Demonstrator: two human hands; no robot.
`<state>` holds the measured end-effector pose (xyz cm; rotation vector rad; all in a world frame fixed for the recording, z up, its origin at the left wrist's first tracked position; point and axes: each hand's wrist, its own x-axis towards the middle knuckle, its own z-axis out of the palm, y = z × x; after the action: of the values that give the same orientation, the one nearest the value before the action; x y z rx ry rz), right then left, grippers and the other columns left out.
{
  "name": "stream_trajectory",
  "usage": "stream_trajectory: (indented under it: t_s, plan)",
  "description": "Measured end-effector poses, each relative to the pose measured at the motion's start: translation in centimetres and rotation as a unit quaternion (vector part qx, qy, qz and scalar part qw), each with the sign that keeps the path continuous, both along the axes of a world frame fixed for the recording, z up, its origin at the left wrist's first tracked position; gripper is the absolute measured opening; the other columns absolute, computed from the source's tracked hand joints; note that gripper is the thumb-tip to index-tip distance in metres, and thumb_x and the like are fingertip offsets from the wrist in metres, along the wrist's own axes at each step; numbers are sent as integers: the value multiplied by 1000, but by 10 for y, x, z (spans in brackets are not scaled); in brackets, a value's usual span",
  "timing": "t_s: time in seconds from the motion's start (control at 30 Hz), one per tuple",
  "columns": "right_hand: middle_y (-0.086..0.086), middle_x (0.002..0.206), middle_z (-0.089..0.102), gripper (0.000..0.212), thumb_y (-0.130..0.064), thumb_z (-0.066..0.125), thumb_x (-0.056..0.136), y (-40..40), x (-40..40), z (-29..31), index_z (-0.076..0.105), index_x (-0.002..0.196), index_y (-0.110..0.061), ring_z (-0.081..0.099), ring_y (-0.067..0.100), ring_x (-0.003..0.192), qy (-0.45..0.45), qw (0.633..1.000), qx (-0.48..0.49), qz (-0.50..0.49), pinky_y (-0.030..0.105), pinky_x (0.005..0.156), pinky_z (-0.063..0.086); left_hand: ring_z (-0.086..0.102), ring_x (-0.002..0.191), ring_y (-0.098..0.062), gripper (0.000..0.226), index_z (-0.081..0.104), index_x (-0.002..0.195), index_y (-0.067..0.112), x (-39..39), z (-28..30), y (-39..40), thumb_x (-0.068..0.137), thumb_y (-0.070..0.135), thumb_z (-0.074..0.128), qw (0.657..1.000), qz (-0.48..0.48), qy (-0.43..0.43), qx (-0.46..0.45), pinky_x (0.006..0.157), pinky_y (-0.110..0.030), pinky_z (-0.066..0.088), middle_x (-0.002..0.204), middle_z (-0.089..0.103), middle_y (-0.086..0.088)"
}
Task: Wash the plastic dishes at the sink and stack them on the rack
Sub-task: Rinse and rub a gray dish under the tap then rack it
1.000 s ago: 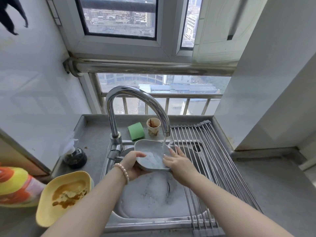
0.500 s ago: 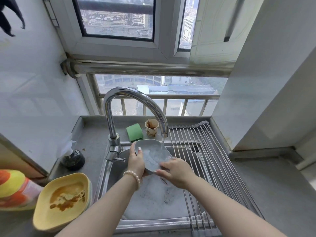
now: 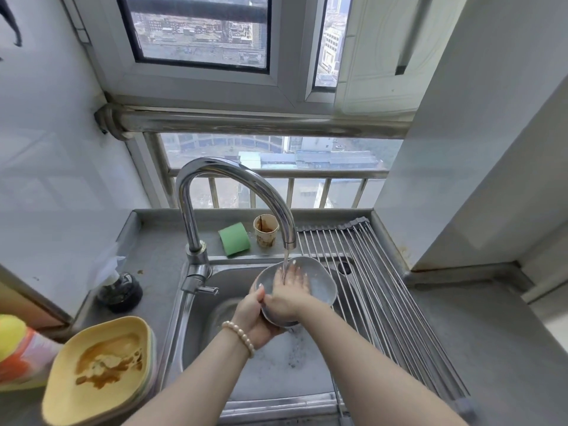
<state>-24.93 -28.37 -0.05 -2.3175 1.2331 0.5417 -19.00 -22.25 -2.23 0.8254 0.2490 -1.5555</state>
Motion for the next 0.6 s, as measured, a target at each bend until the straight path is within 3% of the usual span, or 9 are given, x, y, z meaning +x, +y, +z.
stream_trajectory:
  t_s: [0.1,0.17,0.23,0.3,0.37,0.4,0.43,0.5,0.6]
  plan:
    - [22,154,-21,61,-31,17,101,4,2,9,-11,152,-14,-21,35,143,-20,999,9,44,48,114,-18,31,141,-27,44,46,137,33,-10,3,-7,102,45,23,997,68,38,-25,114,-47,20,150,39,3]
    - [15,158,-16,63,-19,22,98,7,0,12,-10,152,-13,-16,27,146,-32,995,16,92,45,115,-18,35,139,-25,44,55,125,28,-10,1,-14,99,53,29,997,79,13,-2,112,-44,25,148,42,5]
    - [11,159,-10,71,-13,29,94,9,-3,12,-11,151,-11,-10,21,147,-41,992,16,123,43,116,-17,37,137,-24,53,52,132,23,-10,0,-21,97,57,30,996,79,-24,14,109,-41,28,145,45,4]
    - [12,160,-1,74,-14,36,91,8,-10,14,-7,152,-9,-2,21,148,-50,989,22,135,42,119,-8,54,118,-27,60,55,123,11,-8,3,-24,97,59,30,996,44,-71,31,93,-36,43,118,61,-4]
    - [15,158,16,69,-19,43,92,6,-19,15,11,153,-8,14,26,146,-65,985,47,150,40,120,10,62,78,-27,68,57,98,3,-3,-2,-27,91,67,35,994,20,-90,61,64,-33,54,85,63,-12]
    - [14,156,23,64,-23,45,93,7,-26,15,21,151,-9,19,28,144,-65,982,50,170,41,118,15,62,69,-28,72,56,98,2,5,-13,-29,88,71,38,989,39,-117,85,58,-33,55,85,62,-15]
    - [12,156,25,59,-27,46,95,8,-33,14,28,148,-10,19,26,144,-59,978,44,195,41,117,16,66,71,-31,79,58,105,3,13,-28,-33,82,76,42,981,52,-153,103,61,-37,57,95,65,-18]
    - [3,157,25,53,-36,47,98,9,-46,8,38,145,-16,15,19,146,-72,973,9,219,45,118,9,62,107,-37,97,54,128,11,25,-41,-39,68,87,44,951,36,-267,153,92,-51,49,129,58,-17]
    - [-8,155,29,44,-51,46,95,4,-61,-7,54,133,-29,17,13,145,-141,975,-83,148,47,117,-9,38,135,-33,63,40,141,1,28,11,-28,101,49,29,888,11,-430,161,111,-36,29,146,41,-17]
